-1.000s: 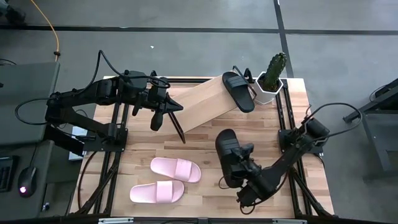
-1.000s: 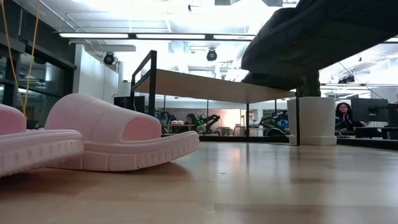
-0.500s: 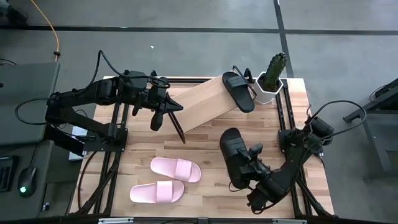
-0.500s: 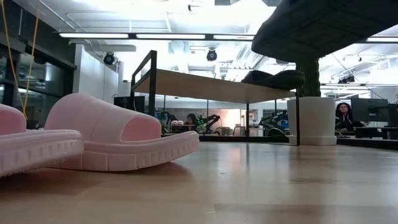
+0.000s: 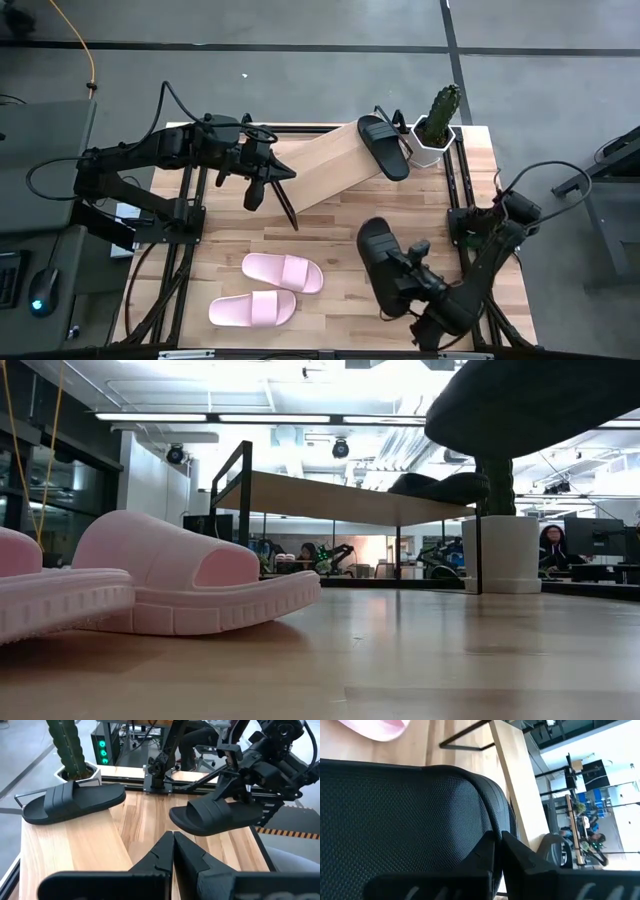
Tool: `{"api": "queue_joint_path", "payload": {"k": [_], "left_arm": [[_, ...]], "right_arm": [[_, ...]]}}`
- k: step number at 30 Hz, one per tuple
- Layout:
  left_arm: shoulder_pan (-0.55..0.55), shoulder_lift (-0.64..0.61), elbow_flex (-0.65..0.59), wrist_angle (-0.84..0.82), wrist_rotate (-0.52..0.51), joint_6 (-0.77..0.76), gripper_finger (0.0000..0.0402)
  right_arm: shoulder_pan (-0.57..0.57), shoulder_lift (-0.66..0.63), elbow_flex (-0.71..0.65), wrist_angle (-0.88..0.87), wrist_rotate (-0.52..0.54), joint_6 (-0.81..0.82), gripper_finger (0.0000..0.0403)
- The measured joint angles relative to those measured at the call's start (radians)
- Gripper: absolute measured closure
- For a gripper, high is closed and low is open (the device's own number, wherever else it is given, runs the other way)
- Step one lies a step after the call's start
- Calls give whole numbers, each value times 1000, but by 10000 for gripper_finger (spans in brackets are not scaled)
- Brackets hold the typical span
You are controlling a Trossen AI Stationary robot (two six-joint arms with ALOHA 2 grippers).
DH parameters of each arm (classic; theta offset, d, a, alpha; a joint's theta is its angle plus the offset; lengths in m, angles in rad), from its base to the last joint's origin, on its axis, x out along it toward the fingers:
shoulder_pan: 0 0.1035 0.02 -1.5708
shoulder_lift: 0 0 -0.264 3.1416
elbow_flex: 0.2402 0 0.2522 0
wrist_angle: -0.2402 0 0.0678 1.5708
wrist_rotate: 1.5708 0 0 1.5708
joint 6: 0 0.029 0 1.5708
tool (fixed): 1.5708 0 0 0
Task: Pick and place slides into the shelf
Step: Put the black slide on the shelf
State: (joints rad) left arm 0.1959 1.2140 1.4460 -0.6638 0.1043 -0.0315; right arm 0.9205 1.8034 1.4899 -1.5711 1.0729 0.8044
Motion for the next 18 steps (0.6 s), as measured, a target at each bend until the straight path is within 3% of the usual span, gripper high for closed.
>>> {"api": "queue_joint_path", "payload": {"k": [10,18], "left_arm": [[0,5,0,13,0,0,401],[0,19,-1,9,0,0,401]], "right_arm": [[44,-23,-1,0,-26,31,402],[18,-72,-1,0,7,-35,402]]}}
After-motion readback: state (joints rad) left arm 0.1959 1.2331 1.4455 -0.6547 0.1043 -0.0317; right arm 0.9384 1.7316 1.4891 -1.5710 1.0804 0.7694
